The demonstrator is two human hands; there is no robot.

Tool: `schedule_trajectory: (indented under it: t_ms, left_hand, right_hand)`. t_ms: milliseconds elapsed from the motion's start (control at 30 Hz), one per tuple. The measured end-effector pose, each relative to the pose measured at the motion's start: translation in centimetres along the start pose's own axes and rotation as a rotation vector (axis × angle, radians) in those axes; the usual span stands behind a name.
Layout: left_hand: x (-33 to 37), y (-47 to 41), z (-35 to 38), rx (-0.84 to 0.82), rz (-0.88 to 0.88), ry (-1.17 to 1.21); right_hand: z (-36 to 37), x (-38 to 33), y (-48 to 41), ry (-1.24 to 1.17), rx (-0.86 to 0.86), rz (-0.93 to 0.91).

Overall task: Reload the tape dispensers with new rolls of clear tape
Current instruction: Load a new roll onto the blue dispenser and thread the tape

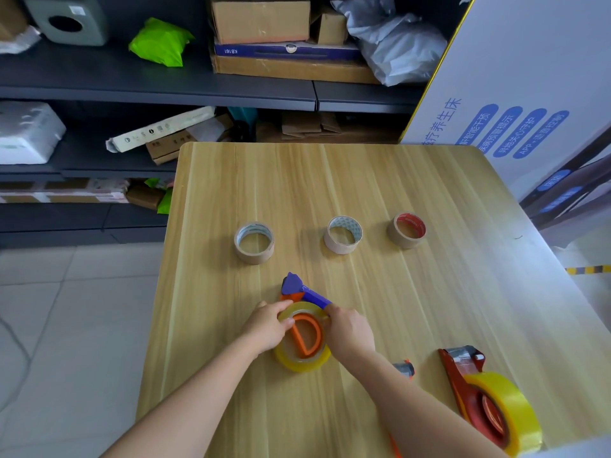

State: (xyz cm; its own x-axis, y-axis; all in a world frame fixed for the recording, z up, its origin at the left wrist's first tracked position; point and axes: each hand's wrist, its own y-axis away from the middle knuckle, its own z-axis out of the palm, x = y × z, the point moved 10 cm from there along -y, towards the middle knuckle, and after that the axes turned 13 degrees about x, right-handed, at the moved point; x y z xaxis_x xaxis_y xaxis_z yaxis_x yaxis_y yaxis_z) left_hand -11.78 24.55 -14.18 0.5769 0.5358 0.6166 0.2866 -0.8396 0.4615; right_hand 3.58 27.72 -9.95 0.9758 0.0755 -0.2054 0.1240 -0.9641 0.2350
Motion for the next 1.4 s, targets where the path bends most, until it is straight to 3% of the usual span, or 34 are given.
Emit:
schedule_trajectory:
  t_ms: [133,233,300,500,600,700,833,1000,1167,1267,1367,1400]
  left_hand:
    - [0.4,-0.3,0.1,0.012,0.049,-0.201]
    - [0.5,-0.6,0.0,-0.063,0.041,-0.126]
    - [0.4,-0.5,-0.5,-0.082,0.014,-0.035]
    - [-0.8,0.5,-1.3,-0.098,-0.043,0.057]
    - [-1.2,0.8,-1.6,-0.075,-0.090,0.231]
    - [-1.5,1.5,-2.1,-0.102,-0.270,0.514]
    - [-0.4,1.6,-4.0,-0.061,-0.389,0.849]
    - [3.4,2.0,-8.7,0.127,-0.235,0.964]
    - [6.2,3.2,-13.1,0.292,-0.073,0.963]
    - [7.4,3.9,-15.7,0.394,0.058,0.802]
    - [9.8,6.3,-19.6,0.609,0.333,0.533]
    - [11.0,7.4,-20.2,0.600,0.432,0.516]
  right_hand:
    - [-0.6,-1.3,0.4,0.020,0.064,-0.101]
    - [-1.2,-4.1,1.4,0.012,0.170,-0.311]
    - [-0.3,-5.6,2.3,0.032,0.123,-0.415]
    - [2.8,-6.4,3.0,0.253,-0.061,-0.368]
    - [2.1,-6.2,2.5,0.061,-0.061,-0.233]
    - [1.0,-5.0,1.8,-0.243,-0.128,-0.049]
    - [-0.9,-6.3,1.9,-0.672,-0.231,-0.011]
    - [-4.3,-9.0,2.2,-1.088,-0.233,-0.031]
    - [-6.9,-10.1,2.4,-1.287,-0.129,-0.019]
    - [-8.6,-10.7,2.5,-1.369,-0.120,-0.030]
    - [-10.4,-11.1,2.4,-1.414,-0.124,-0.033]
    - [-10.9,-11.3,2.3,-1.415,-0.118,-0.036]
